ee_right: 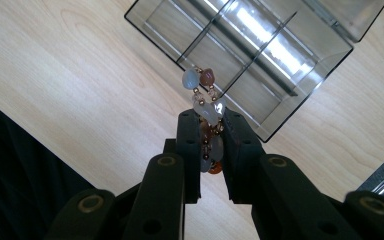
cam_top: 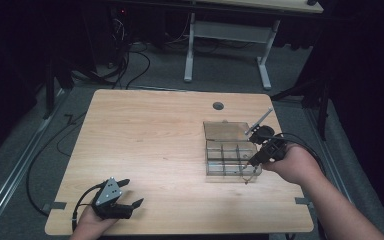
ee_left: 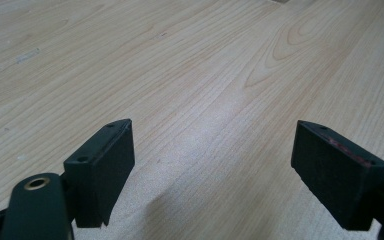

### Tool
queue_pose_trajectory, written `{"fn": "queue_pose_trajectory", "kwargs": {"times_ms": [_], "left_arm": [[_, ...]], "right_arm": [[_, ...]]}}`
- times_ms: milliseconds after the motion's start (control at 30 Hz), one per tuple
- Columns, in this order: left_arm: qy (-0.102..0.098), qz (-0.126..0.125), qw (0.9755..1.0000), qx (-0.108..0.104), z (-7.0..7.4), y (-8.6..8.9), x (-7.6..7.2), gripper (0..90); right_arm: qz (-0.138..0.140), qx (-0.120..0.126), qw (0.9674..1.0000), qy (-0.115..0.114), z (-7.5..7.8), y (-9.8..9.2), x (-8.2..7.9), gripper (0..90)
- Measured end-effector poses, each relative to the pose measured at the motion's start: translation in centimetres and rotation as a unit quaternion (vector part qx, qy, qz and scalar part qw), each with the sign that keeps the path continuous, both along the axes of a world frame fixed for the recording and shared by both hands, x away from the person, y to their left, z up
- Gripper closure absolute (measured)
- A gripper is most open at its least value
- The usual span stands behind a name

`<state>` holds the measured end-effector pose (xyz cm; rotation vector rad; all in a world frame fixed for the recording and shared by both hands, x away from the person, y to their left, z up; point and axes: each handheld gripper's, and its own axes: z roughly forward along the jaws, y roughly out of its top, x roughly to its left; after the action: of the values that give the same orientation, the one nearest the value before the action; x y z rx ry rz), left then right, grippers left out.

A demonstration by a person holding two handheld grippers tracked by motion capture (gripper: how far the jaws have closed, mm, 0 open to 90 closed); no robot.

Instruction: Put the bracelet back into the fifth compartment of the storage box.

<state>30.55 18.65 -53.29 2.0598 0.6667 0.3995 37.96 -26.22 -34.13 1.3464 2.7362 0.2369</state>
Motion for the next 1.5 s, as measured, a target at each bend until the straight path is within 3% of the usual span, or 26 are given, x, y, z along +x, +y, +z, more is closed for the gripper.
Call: {"fn": "queue_pose_trajectory", "kwargs": {"times_ms": [333, 767, 1233, 1500], "left_arm": [[0.0, -0.001, 1.0, 0.0, 0.0, 0.0, 0.0, 18.1], [0.0, -0.002, 1.0, 0.0, 0.0, 0.0, 0.0, 18.1], [0.0, -0.003, 1.0, -0.001, 0.0, 0.0, 0.0, 18.1], [0.001, -0.003, 1.0, 0.0, 0.0, 0.0, 0.0, 18.1]], "right_arm": [[0.0, -0.003, 0.9999, -0.011, 1.6, 0.6, 1.6, 80.2], [0.0, -0.005, 0.9999, -0.015, 0.7, 1.9, 4.0, 80.2], [0.009, -0.002, 1.0, 0.003, -2.7, 2.8, 5.3, 80.1], [-0.002, 0.002, 0.9999, 0.013, -4.7, 2.8, 5.4, 80.1]]}}
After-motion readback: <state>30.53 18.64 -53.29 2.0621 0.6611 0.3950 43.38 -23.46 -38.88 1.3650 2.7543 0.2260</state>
